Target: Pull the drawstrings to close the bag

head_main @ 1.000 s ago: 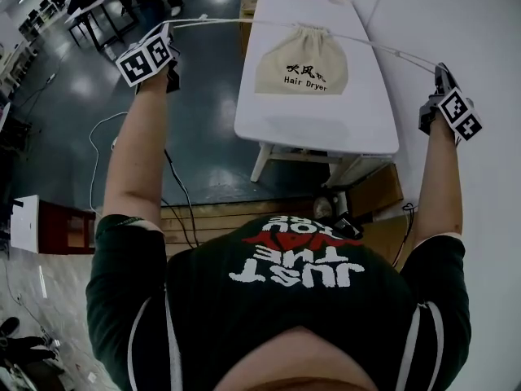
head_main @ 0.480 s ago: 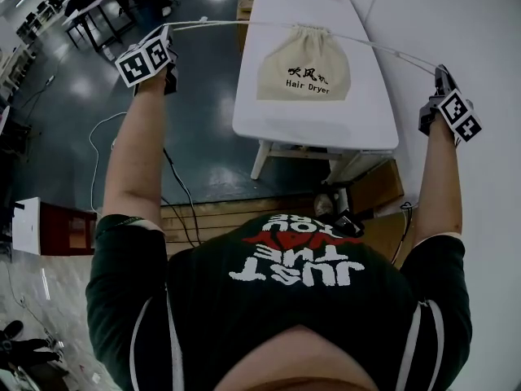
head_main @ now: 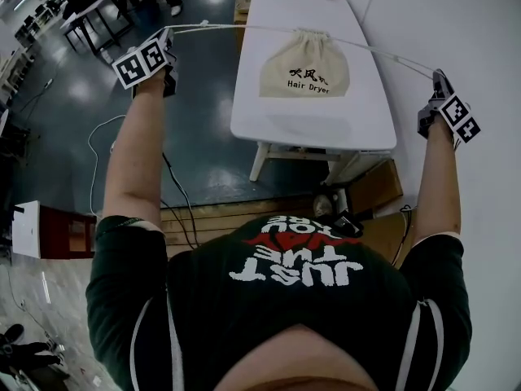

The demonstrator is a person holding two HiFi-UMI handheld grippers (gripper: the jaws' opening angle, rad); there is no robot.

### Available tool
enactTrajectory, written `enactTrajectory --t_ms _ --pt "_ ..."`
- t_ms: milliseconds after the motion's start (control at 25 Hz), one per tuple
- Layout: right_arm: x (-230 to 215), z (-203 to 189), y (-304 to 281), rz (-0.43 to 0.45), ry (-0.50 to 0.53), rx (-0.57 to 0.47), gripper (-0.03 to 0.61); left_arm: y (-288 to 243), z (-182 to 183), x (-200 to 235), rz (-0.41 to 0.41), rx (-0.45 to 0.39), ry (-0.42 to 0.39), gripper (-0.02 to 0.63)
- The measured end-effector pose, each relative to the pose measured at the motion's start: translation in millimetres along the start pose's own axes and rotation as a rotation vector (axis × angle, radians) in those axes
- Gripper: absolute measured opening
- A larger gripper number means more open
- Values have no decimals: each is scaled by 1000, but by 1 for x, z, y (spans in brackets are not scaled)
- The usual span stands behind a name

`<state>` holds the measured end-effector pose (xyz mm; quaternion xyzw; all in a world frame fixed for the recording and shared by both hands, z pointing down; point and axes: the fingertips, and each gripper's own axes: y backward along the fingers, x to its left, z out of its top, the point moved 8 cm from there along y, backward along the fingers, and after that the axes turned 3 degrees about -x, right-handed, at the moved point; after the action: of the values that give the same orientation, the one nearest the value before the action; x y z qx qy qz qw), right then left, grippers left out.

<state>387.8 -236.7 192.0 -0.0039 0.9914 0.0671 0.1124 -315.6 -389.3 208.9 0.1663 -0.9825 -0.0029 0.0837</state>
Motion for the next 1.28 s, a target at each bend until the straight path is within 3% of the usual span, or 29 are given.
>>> enactTrajectory --t_ms 280,560,880,1080,1280 --pt "1 1 -16 7 60 58 8 -7 -1 -8 -43 42 5 8" --pt "-14 -18 -39 -12 120 106 8 -41 -21 -23 -32 114 -66 8" --pt "-16 11 -76 15 102 43 8 -88 4 -41 -26 56 -20 8" --pt "-28 -34 -64 34 99 137 8 -84 -50 -53 -67 142 -53 8" --pt "-36 -75 -30 21 59 198 8 -50 -101 -47 -88 185 31 8"
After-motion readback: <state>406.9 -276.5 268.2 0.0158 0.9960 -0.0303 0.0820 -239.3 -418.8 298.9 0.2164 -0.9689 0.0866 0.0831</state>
